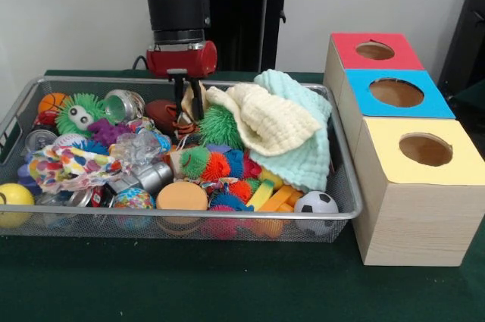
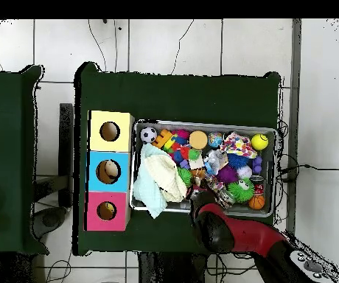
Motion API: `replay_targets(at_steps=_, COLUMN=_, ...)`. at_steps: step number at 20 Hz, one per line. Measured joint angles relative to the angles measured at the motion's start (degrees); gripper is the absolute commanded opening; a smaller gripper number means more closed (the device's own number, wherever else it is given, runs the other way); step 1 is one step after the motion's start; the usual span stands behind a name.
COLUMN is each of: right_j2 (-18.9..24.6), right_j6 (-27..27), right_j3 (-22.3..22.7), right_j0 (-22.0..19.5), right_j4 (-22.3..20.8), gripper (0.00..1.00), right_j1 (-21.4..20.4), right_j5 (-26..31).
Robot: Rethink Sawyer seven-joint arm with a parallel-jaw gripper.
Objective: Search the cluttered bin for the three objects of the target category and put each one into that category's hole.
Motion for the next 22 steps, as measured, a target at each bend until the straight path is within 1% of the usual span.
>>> replay_targets(at_steps=2, right_j2=2.03, right_j6=0.0, right_j3=0.75, right_j0=-1.6, right_j4=0.01, gripper=0.0, right_j1=-0.02, right_j5=1.59)
replay_targets(at_steps=3, right_j2=4.14, right_j6=0.0, right_j3=1.42, right_j0=-3.29, right_j4=0.09, gripper=0.0, right_j1=-0.01, right_j5=3.53)
replay_targets(at_steps=6, right_j2=7.1, right_j6=0.0, right_j3=1.91, right_j0=-5.54, right_j4=0.22, gripper=0.0, right_j1=-0.01, right_j5=6.6)
replay_targets(at_steps=10, right_j2=9.45, right_j6=0.0, right_j3=1.93, right_j0=-6.87, right_j4=0.21, gripper=0.0, right_j1=-0.26, right_j5=8.1)
replay_targets(at_steps=13, right_j2=10.44, right_j6=0.0, right_j3=1.97, right_j0=-6.81, right_j4=0.19, gripper=0.0, right_j1=-1.34, right_j5=8.13)
replay_targets(at_steps=18, right_j2=11.06, right_j6=0.0, right_j3=1.98, right_j0=-5.77, right_j4=0.18, gripper=0.0, right_j1=-4.99, right_j5=8.13)
replay_targets(at_steps=22, right_j2=11.08, right_j6=0.0, right_j3=1.86, right_j0=-3.45, right_j4=0.18, gripper=0.0, right_j1=-8.97, right_j5=8.13)
